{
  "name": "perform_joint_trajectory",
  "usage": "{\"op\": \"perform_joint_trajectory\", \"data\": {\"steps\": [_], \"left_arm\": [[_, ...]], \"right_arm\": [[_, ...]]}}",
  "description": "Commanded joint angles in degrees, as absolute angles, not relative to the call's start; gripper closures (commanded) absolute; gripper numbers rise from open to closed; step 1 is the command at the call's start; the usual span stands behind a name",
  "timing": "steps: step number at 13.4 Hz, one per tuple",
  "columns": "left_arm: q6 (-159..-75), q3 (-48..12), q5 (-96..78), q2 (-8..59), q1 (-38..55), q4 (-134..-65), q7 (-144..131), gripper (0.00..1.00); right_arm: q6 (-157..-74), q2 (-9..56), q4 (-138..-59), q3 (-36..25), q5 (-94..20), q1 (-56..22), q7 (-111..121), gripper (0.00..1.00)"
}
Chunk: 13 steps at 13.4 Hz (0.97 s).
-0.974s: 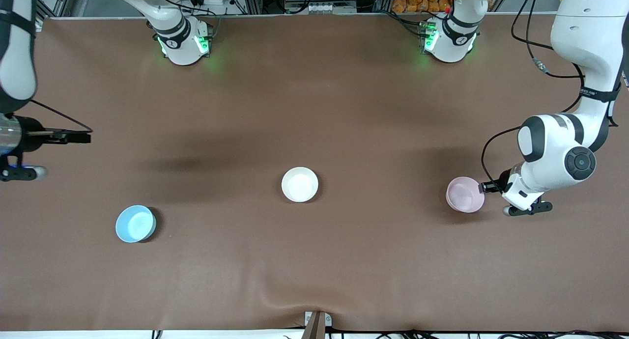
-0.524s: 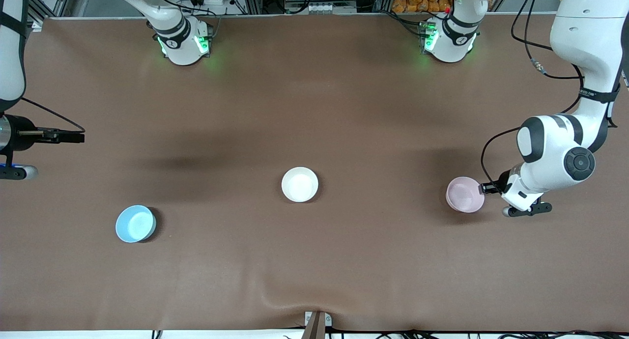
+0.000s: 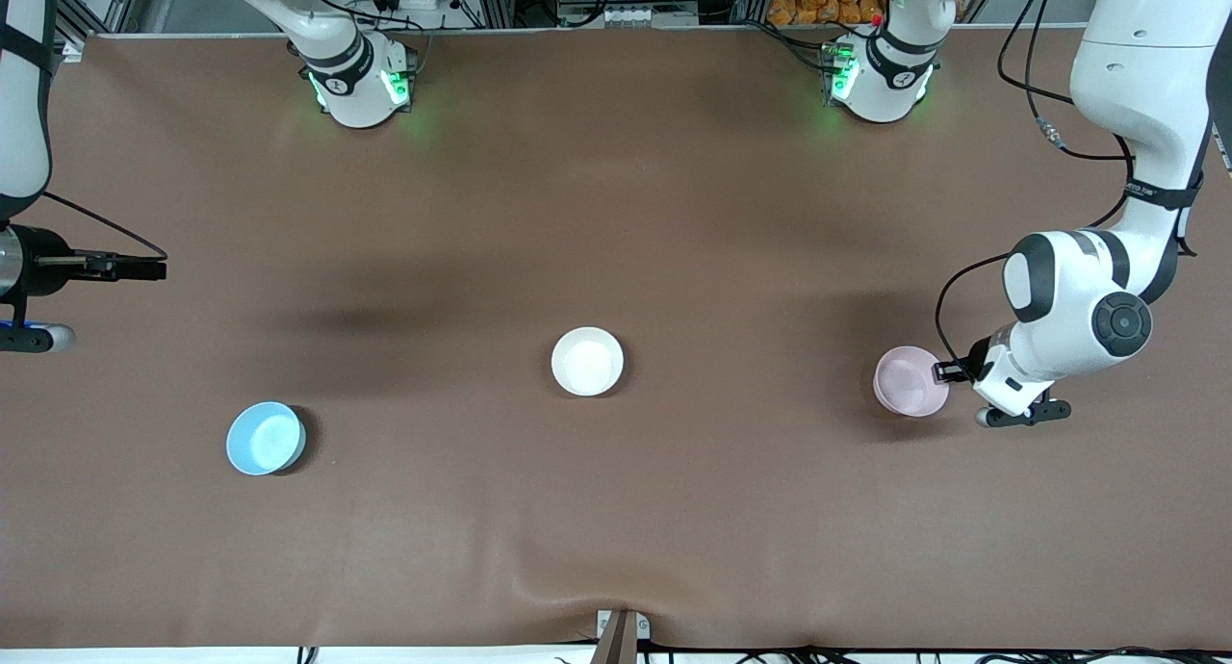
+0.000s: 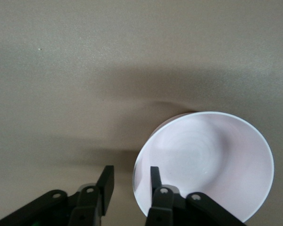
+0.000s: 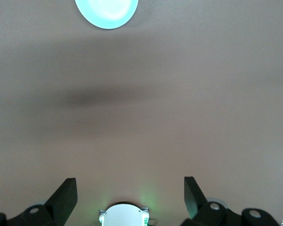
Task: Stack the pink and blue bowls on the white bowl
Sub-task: 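Close the left gripper on the pink bowl rim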
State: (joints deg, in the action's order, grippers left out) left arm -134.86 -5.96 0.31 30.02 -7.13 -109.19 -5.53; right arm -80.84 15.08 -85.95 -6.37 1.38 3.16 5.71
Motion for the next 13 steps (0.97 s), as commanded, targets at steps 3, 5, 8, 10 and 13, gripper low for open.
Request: {"op": "perform_joint_trajectory", "data": {"steps": [3,5,8,10,13], "left_arm": [[-135.44,-5.98,-0.35,30.94,-6.86,-108.19,-5.36,0.85],[-135.44,-6.06,-0.35,30.94,-6.77,-108.19,-5.62,1.00],[-135.44,-6.33,-0.26,30.94,-6.85,-108.28,-5.80,1.00],[-135.09,-6.50,-0.44,30.33,-7.12,-108.28,-5.45,1.00],[-133.60,-8.69,-0.61,28.74,-7.73,-108.28,-5.36,1.00]], "right_arm": [[-79.98,15.64,-84.73,-6.15,0.97,3.25,5.62,0.00],[-79.98,15.64,-84.73,-6.15,0.97,3.25,5.62,0.00],[-79.89,15.64,-84.73,-6.15,0.97,3.25,5.62,0.00],[-79.89,15.64,-84.73,-6.15,0.97,3.25,5.62,0.00],[-79.89,15.64,-84.73,-6.15,0.97,3.25,5.62,0.00]]}}
